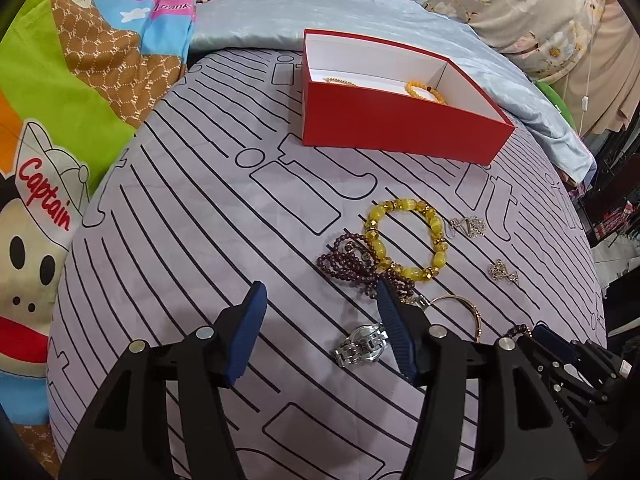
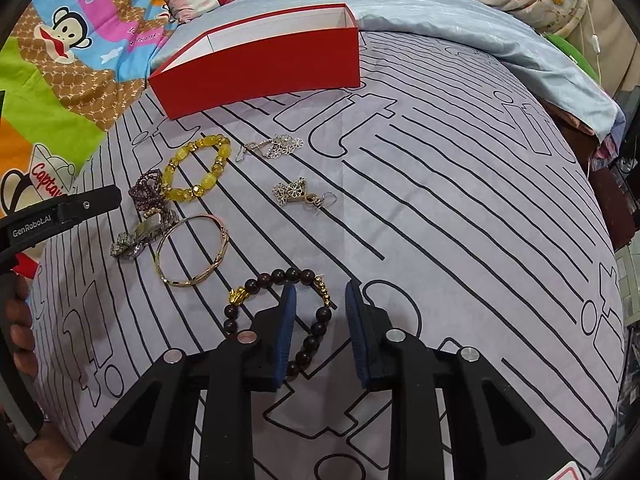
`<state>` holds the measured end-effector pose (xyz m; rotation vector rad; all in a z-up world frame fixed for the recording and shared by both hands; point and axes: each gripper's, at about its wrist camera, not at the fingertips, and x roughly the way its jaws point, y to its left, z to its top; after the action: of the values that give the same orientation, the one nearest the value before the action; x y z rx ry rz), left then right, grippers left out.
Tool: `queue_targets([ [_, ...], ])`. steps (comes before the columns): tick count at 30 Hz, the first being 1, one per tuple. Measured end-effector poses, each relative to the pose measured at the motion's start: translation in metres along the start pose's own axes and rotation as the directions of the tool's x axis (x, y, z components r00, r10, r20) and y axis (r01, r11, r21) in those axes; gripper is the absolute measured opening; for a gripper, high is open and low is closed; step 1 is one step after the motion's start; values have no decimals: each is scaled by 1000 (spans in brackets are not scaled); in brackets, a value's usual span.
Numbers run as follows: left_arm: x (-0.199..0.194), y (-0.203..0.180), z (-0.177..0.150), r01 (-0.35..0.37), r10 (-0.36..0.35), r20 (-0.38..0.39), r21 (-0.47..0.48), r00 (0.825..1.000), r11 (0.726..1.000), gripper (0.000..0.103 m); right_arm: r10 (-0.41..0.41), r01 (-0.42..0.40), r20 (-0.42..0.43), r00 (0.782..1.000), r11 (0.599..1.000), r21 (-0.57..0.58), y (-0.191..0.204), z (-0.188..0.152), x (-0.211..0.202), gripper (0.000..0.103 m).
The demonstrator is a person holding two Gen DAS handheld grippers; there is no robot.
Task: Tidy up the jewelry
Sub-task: 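Grasp the dark brown bead bracelet with the right tool while the left tool grasps the maroon bead strand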
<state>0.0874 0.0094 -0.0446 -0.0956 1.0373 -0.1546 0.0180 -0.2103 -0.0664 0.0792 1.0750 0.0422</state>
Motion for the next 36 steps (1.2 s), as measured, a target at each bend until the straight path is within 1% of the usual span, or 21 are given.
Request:
queue_targets([
  [1,2,-1,1,2,-2,-6,-2,1000,1000,55,0,0,0,1000,1000,-2,0,0,0,15],
  [3,7,-2,1,3,-3,-15,-3,1000,1000,55,7,-7,-1,1000,1000,0,-1,0,1,8],
  [4,9,-2,1,3,-3,-20,-3,1000,1000,55,12,-12,-2,1000,1000,2,-1,0,1,7],
  [10,23,-1,5,10,-12,-49,-28,999,1000,55,10,-10,-2,1000,1000,-1,1,0,1,7],
  [17,31,-2,12,16,-18,-55,-43,998,999,54,10,-10,-3,1000,1000,-3,2,1,2,7],
  [19,32,-1,14,22,-25,-56,-56,998,998,52,9,-9,-3,1000,1000,-4,3,2,2,7],
  [22,35,-3,15,15,-17,-58,-46,998,999,50,10,-10,-3,1000,1000,-3,3,2,2,7],
  [24,34,-5,15,30,-32,-61,-35,998,999,40,10,-10,-3,1000,1000,-3,3,2,2,7],
  [25,33,-6,15,36,-38,-62,-31,997,999,38,10,-10,-3,1000,1000,-3,3,2,2,7],
  [26,33,-6,15,43,-45,-62,-29,997,999,33,10,-10,-3,1000,1000,-2,3,2,2,7],
  [28,33,-6,15,58,-59,-65,-30,996,998,29,12,-12,-4,1000,1000,0,4,2,2,7],
  [30,33,-6,15,84,-87,-70,-41,994,996,21,18,-18,-6,1000,1000,5,4,2,1,7],
  [34,32,-3,15,129,-133,-79,-60,988,990,11,35,-34,-11,999,999,20,3,2,1,7],
  [35,32,-3,15,138,-143,-79,-60,987,989,6,36,-36,-11,999,999,21,3,3,1,7],
  [36,31,-3,15,142,-146,-79,-58,986,988,5,38,-38,-11,999,999,23,3,3,1,7],
])
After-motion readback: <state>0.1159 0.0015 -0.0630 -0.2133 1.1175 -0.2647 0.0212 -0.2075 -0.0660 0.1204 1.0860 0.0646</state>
